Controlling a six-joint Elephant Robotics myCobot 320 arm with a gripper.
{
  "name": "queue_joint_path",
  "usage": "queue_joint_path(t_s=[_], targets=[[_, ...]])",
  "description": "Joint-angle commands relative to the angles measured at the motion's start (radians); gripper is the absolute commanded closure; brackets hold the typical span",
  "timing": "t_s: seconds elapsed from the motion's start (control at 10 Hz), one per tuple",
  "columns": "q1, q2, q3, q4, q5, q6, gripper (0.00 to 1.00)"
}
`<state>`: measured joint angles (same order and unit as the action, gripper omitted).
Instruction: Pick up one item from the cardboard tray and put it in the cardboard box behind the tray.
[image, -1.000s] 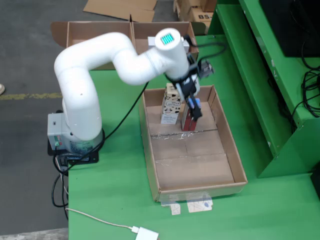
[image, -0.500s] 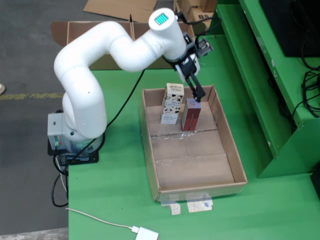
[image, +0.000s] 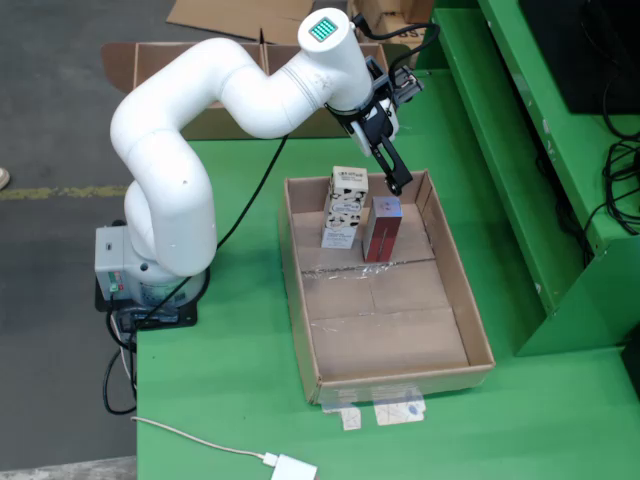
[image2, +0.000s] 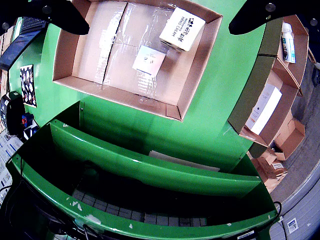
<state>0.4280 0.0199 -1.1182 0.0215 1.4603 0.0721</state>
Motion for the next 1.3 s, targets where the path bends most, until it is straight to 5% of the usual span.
queue_joint_path(t_s=[0.0, 1.2], targets=[[0.005, 0.026, 0.007, 0.021, -0.005, 0.007, 0.0], [0.03, 0.048, -0.121, 0.033, -0.011, 0.034, 0.0]])
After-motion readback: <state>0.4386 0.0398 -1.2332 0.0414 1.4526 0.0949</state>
